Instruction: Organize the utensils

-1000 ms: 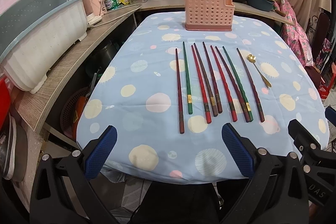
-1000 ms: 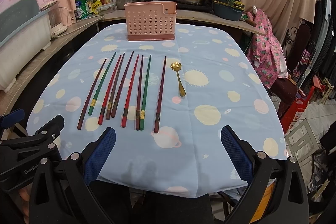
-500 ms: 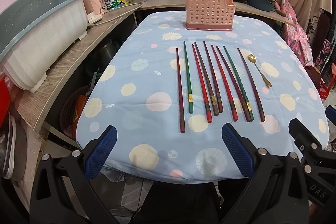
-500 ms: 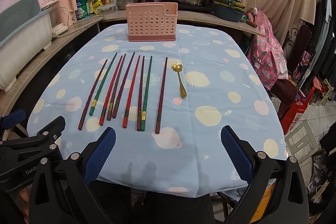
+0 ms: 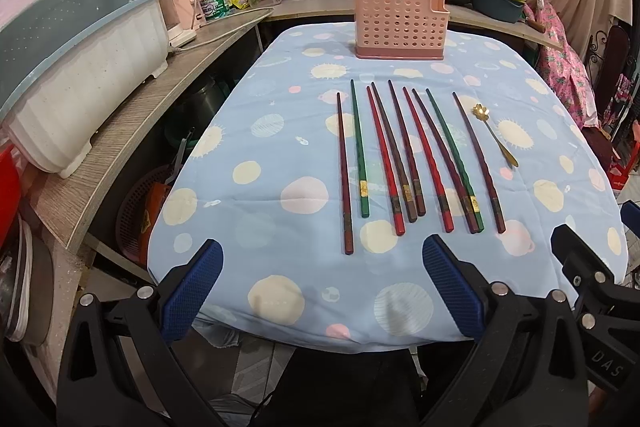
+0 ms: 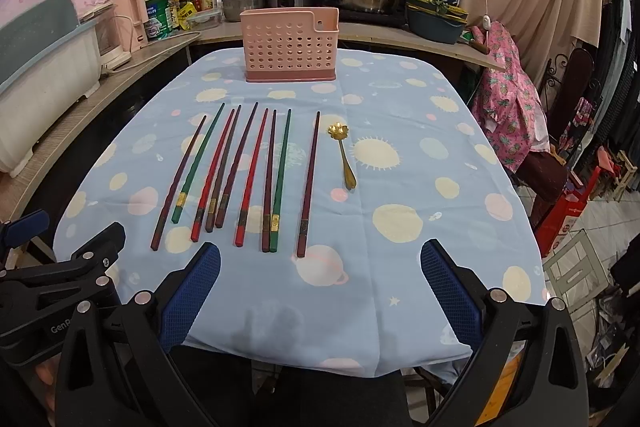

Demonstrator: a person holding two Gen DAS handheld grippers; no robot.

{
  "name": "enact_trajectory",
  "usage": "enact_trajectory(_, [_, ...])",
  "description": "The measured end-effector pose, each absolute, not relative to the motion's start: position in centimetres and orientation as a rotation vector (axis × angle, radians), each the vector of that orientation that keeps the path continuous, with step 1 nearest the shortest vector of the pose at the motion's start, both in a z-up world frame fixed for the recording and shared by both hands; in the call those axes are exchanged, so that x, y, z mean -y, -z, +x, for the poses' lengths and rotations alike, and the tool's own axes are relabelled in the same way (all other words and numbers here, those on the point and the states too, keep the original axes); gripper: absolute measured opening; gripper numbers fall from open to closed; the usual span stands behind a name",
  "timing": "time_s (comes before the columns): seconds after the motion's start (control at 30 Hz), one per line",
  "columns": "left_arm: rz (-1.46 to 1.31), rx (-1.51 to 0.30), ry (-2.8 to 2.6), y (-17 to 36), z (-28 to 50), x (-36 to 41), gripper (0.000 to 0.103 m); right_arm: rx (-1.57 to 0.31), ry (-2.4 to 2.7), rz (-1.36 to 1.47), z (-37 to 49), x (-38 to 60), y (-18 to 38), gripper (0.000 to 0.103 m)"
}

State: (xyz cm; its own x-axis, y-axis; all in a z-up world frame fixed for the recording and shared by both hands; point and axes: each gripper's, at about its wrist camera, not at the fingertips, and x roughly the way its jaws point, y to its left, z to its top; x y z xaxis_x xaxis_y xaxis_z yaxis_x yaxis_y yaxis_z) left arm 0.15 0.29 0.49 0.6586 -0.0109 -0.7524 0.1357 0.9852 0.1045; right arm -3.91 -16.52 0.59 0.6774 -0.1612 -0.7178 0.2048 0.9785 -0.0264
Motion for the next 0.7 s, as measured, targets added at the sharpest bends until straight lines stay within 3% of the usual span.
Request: enact_trajectory(0.7, [0.159, -0.846, 0.08, -0.69, 0.47, -0.31, 0.096, -0.797, 0.208, 0.067, -3.8, 17.05, -0.63, 0.096])
